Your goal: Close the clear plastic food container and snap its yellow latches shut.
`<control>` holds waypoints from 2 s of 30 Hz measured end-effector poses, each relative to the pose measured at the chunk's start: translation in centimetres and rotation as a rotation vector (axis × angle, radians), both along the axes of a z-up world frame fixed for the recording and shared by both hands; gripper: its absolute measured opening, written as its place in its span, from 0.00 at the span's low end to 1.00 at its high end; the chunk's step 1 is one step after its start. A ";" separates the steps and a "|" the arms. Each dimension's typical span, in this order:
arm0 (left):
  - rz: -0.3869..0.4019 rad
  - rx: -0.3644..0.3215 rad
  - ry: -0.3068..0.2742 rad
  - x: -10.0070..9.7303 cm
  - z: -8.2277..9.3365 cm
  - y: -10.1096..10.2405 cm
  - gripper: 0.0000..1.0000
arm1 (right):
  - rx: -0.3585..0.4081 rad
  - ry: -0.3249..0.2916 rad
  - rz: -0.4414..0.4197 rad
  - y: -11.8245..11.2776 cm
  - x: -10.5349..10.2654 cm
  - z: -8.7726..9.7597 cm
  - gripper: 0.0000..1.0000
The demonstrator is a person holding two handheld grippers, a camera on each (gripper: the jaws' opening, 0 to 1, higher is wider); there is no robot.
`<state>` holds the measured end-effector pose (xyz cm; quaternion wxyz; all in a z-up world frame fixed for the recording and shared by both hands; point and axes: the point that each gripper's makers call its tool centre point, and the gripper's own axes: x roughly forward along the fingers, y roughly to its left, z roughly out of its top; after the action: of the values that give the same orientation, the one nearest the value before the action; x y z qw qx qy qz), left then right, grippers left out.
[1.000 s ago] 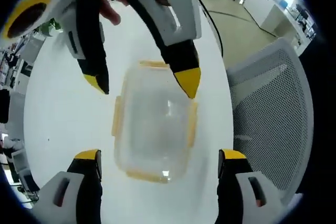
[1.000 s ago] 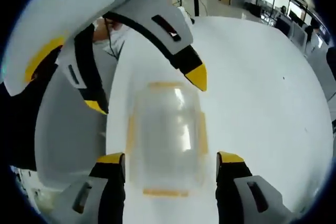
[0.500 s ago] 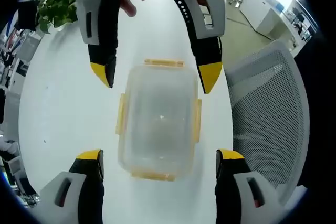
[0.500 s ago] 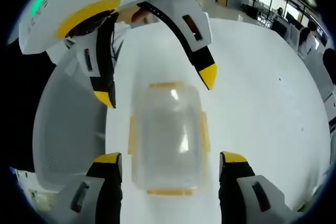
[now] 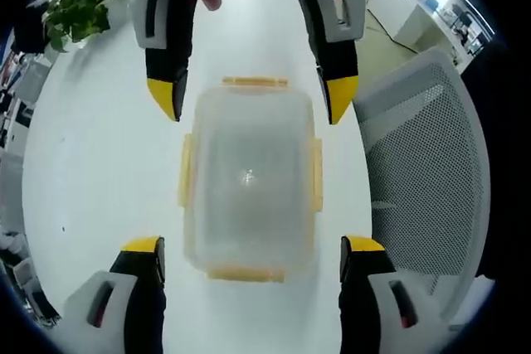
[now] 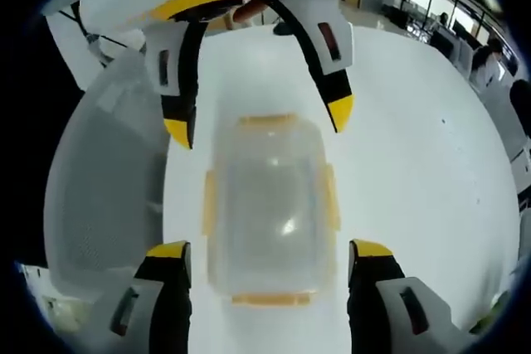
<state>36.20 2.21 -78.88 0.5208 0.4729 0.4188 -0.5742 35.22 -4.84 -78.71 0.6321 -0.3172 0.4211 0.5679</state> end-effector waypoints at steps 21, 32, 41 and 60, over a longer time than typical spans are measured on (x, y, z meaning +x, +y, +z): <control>0.000 0.000 0.034 0.0 -2.6 0.2 0.82 | -0.039 -0.046 0.020 0.0 -0.8 -2.5 0.85; 0.019 0.021 0.038 -0.7 -3.4 -0.1 0.82 | -0.079 -0.067 0.053 -0.3 -0.6 -3.4 0.82; 0.074 0.007 0.023 -0.6 -3.6 -0.3 0.81 | -0.032 -0.077 0.079 -0.5 -0.3 -3.4 0.81; 0.084 0.007 0.026 -0.5 -3.7 -0.4 0.80 | -0.028 -0.073 0.088 -0.3 -0.2 -3.3 0.81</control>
<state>35.74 1.82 -82.55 0.5373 0.4494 0.4471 -0.5563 35.06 -5.17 -82.06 0.6168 -0.3648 0.3913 0.5774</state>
